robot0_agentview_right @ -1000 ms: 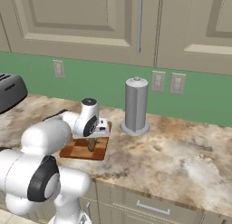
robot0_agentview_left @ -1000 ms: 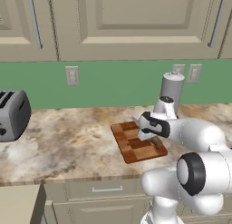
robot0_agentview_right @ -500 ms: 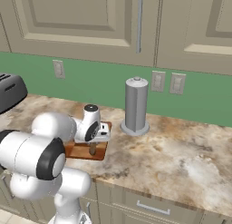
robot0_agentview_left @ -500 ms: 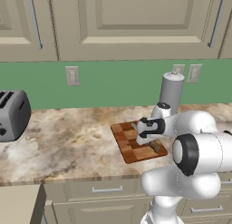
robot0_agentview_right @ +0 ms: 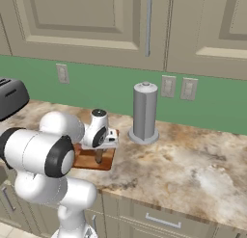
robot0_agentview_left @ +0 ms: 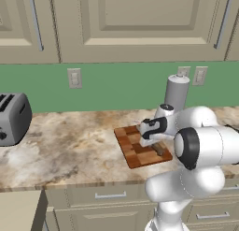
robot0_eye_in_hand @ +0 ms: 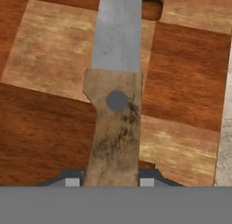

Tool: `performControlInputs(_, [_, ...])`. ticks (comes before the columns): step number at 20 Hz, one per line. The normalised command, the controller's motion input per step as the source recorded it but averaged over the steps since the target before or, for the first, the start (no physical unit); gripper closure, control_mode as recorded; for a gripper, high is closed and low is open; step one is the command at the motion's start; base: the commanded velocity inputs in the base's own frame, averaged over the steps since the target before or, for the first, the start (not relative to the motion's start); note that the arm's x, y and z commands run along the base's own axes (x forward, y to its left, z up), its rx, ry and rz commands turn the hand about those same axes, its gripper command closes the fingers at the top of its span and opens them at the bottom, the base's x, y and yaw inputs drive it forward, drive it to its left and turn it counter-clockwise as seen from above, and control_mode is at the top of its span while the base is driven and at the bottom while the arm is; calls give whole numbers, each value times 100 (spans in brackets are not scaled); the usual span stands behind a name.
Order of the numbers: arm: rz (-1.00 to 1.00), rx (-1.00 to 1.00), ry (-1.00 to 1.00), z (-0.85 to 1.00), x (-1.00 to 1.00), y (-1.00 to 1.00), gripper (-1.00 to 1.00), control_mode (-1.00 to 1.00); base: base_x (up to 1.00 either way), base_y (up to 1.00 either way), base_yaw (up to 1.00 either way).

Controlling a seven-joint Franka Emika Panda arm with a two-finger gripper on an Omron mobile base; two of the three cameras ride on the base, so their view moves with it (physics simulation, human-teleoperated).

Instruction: Pick up the knife from the drawer and place it on the cutting board. Then place the meat from the plate to the cutting board.

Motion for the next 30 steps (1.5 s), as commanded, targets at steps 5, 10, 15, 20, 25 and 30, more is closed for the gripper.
performControlInputs(5, [0,0,-7,8,-11,0,-100,-100,0,0,0])
performControlInputs(10, [-1,0,-13,35,-27,0,-100,-100,0,0,0])
performControlInputs(15, [-6,0,-15,64,-40,0,-100,-100,0,0,0])
performControlInputs(20, [-11,0,-5,70,-36,0,-100,-100,0,0,0])
performControlInputs(25, [-6,0,-12,63,-57,0,-100,-100,0,0,0])
performControlInputs(30, [0,0,-17,69,-70,0,-100,-100,0,0,0])
